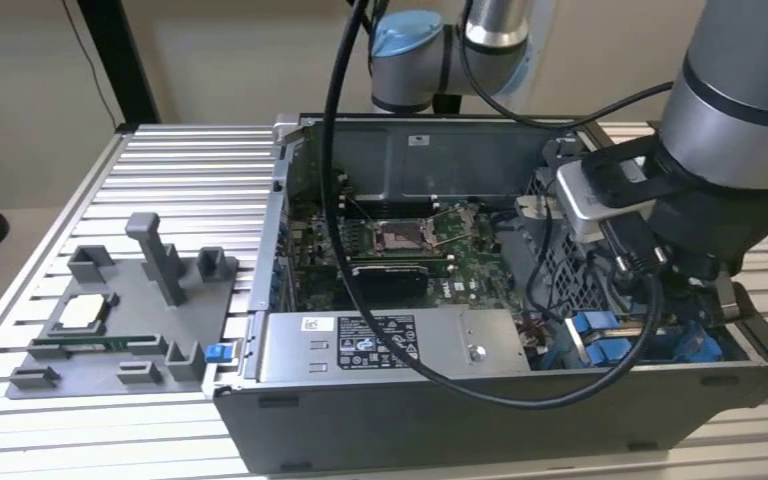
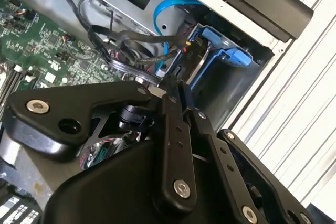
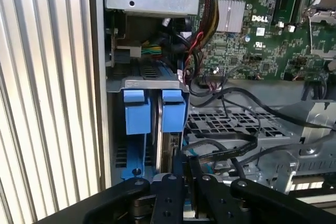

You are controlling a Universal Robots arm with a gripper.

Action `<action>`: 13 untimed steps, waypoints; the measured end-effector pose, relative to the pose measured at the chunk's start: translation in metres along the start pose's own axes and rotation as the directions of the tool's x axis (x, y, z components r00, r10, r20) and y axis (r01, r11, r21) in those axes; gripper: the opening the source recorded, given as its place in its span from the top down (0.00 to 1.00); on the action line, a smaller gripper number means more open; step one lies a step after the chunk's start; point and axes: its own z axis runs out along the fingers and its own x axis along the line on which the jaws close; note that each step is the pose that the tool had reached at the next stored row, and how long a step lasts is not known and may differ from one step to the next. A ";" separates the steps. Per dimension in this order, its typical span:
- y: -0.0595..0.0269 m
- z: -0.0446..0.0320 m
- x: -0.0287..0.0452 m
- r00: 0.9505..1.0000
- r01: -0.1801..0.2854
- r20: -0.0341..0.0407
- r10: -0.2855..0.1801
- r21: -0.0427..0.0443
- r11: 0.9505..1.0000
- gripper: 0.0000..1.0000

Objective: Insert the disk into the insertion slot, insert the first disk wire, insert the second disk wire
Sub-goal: 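Insert the second disk wire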

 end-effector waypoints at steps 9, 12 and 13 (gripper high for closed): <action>0.0040 0.0060 0.0024 1.000 0.003 -0.001 -0.003 0.016 1.000 1.00; 0.0029 0.0068 0.0031 1.000 0.003 0.000 -0.003 0.016 1.000 1.00; 0.0023 0.0070 0.0034 1.000 0.003 0.000 -0.003 0.016 1.000 1.00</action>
